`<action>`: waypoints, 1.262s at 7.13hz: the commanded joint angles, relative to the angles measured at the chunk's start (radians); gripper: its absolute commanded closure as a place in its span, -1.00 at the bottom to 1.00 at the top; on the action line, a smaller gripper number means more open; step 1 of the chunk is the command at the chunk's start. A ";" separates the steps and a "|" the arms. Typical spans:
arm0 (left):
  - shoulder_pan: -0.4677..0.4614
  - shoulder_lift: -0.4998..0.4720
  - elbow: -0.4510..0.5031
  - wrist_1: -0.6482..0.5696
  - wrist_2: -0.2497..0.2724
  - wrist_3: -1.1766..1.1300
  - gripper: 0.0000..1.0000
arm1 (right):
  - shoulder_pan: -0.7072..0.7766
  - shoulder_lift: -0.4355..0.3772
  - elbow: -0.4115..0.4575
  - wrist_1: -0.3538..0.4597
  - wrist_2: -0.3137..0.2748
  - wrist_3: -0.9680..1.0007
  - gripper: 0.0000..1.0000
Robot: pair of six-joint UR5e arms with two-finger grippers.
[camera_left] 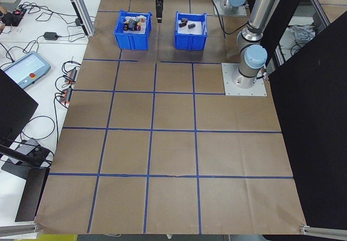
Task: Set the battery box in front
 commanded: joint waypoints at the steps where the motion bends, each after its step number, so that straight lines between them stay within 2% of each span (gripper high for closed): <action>1: 0.002 -0.004 -0.004 0.004 0.000 -0.002 -1.00 | 0.000 0.000 0.000 0.000 0.000 0.000 -1.00; 7: 0.005 -0.024 0.004 0.006 0.003 0.000 -1.00 | 0.002 0.008 -0.003 -0.001 -0.003 -0.014 -1.00; 9: 0.005 -0.009 -0.001 0.061 0.001 -0.020 -1.00 | 0.003 0.040 -0.062 -0.018 0.005 -0.205 -1.00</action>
